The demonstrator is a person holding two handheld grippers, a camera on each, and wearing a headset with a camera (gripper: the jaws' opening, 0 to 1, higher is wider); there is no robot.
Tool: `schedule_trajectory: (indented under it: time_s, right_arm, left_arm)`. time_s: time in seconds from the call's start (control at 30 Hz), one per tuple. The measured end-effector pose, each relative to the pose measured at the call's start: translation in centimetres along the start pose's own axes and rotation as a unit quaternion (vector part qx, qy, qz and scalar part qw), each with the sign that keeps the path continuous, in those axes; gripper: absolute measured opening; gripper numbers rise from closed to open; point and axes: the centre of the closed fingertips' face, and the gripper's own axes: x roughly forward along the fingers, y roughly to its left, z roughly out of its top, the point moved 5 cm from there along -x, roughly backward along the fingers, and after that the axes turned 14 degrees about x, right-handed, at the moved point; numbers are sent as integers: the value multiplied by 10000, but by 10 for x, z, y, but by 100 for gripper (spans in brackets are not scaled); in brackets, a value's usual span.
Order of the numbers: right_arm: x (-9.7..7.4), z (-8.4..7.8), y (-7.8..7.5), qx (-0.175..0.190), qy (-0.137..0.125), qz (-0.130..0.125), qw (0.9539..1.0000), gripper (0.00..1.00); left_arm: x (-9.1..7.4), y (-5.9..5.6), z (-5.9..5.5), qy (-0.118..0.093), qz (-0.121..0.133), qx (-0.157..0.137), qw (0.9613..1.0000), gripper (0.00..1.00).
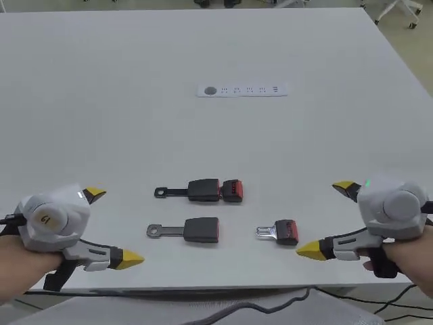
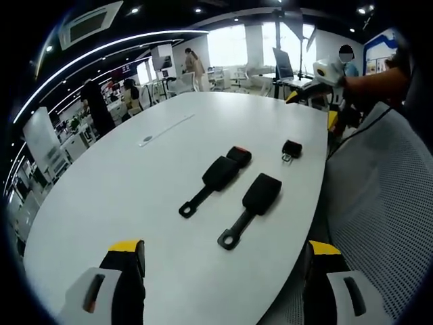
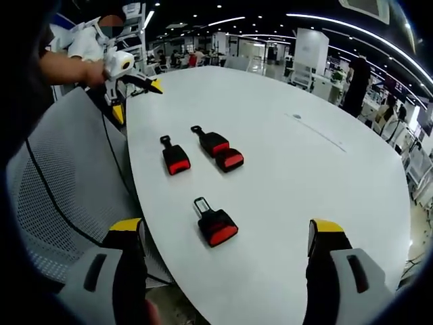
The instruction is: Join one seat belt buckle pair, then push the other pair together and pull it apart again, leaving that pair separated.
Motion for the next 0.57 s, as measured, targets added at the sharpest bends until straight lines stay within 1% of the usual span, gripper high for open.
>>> schedule_trajectory:
  time_s: [0.03, 0.07, 0.1, 0.13, 0.17, 0.2, 0.33, 0.4, 0.47, 0.53, 0.57]
  right_arm:
    - [1, -2, -2, -1, 0, -16, 10000, 100]
    - [1, -2, -3, 8, -2, -16, 10000, 100]
    - [-3, 1, 2, 13, -4, -24, 10000, 100]
    - [-3, 1, 3, 13, -4, -28, 10000, 100]
    - [0, -3, -3, 34, 6, -33, 10000, 100]
    - [1, -4, -4, 77, 31, -33, 10000, 100]
    - [2, -5, -2, 89, 44, -37, 9999, 100]
    - [2, -5, -1, 110, 49, -39, 9999, 100]
    - [-3, 1, 6, 108, 30, -54, 9999, 100]
    - [-2, 0, 4, 103, 7, -61, 9999, 100]
    - [2, -2, 0, 110, -9, -62, 9999, 100]
  left_arm:
    - [0, 0, -1, 5, 4, 9, 10000, 100]
    - [-1, -2, 1, 15, 5, 19, 10000, 100]
    - [-1, -3, 2, 20, 7, 18, 10000, 100]
    - [-1, -2, 1, 22, 9, 16, 10000, 100]
    - [-1, -2, 1, 24, 20, 13, 10000, 100]
    - [-2, -1, 1, 27, 39, 6, 10000, 100]
    - [-4, 4, 3, -25, 180, 50, 9998, 100]
    - [-5, 3, 5, -21, 172, 67, 9998, 100]
    - [-5, 3, 5, -11, 183, 56, 9998, 100]
    - [-5, 2, 6, 19, 187, 30, 9998, 100]
    - [-5, 2, 6, 24, 193, 27, 9998, 100]
